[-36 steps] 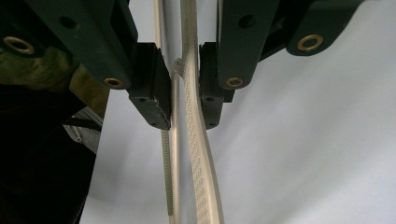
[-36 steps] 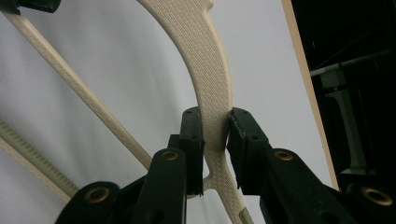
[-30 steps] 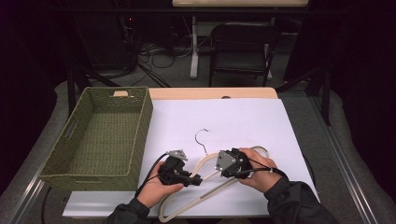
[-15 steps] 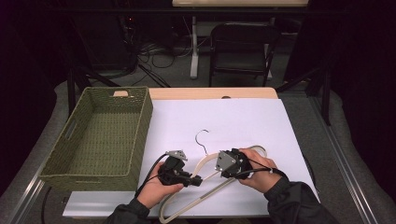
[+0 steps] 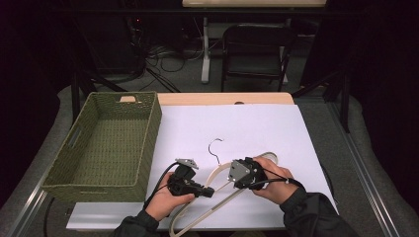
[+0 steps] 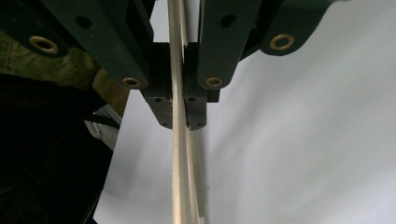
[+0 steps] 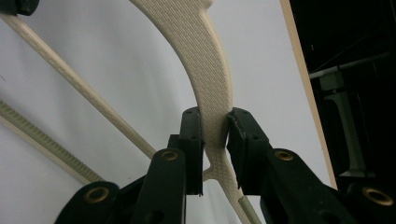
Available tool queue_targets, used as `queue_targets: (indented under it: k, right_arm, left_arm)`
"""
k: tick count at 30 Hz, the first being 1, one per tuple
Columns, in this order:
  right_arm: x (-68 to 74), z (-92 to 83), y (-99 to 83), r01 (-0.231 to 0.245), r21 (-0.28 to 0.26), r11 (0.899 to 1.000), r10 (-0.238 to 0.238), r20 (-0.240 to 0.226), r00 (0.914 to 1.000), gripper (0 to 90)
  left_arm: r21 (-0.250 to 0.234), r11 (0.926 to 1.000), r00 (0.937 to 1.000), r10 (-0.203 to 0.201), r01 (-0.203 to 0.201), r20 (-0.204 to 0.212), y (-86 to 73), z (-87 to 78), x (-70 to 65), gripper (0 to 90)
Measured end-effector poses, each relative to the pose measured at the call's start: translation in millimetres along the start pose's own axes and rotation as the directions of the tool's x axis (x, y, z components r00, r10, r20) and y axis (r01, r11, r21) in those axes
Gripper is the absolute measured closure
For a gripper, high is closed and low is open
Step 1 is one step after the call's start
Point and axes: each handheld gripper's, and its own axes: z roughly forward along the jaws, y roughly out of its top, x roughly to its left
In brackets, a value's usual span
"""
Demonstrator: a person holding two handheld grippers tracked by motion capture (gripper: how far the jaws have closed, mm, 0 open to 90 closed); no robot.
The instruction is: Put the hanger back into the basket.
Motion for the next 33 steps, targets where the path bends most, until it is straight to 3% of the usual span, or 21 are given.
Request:
queue_targets:
  k: [11, 13, 18, 24, 28, 31, 33]
  right_arm:
    - [-0.6, -1.4, 0.0, -0.008, -0.003, 1.000, 0.008, -0.004, 1.0000, 75.5]
    - [-1.2, -3.6, -0.3, -0.010, -0.012, 1.000, 0.010, 0.007, 0.9999, 70.4]
    - [-6.3, -21.6, -2.3, -0.087, -0.104, 0.991, 0.093, 0.057, 0.9940, 54.3]
    - [-12.1, -50.9, -11.0, -0.153, -0.191, 0.970, 0.177, 0.113, 0.9777, 51.9]
    - [-11.1, -63.7, -18.9, -0.170, -0.214, 0.962, 0.202, 0.141, 0.9691, 51.4]
    - [-9.5, -65.3, -26.5, -0.189, -0.210, 0.959, 0.220, 0.138, 0.9657, 50.7]
    - [-8.6, -63.8, -32.5, -0.210, -0.197, 0.958, 0.238, 0.132, 0.9623, 50.4]
  left_arm:
    - [-0.009, 0.9994, 0.9995, -0.032, 0.032, 0.000, 0.6, -2.4, -2.4, 87.0]
    - [-0.010, 0.9995, 0.9994, -0.030, 0.029, -0.017, 1.0, -4.1, -5.3, 87.0]
    - [-0.040, 0.9990, 0.9978, -0.021, 0.019, -0.063, 1.8, -14.4, -13.8, 87.1]
    - [-0.114, 0.9932, 0.9895, 0.003, -0.020, -0.144, 0.0, -45.2, -30.2, 87.1]
    - [-0.181, 0.9810, 0.9730, 0.027, -0.070, -0.229, 0.2, -82.3, -47.2, 87.1]
    - [-0.222, 0.9694, 0.9544, 0.036, -0.105, -0.296, -0.7, -119.0, -58.1, 87.1]
    - [-0.241, 0.9625, 0.9377, 0.035, -0.124, -0.346, -2.6, -142.6, -62.6, 87.1]
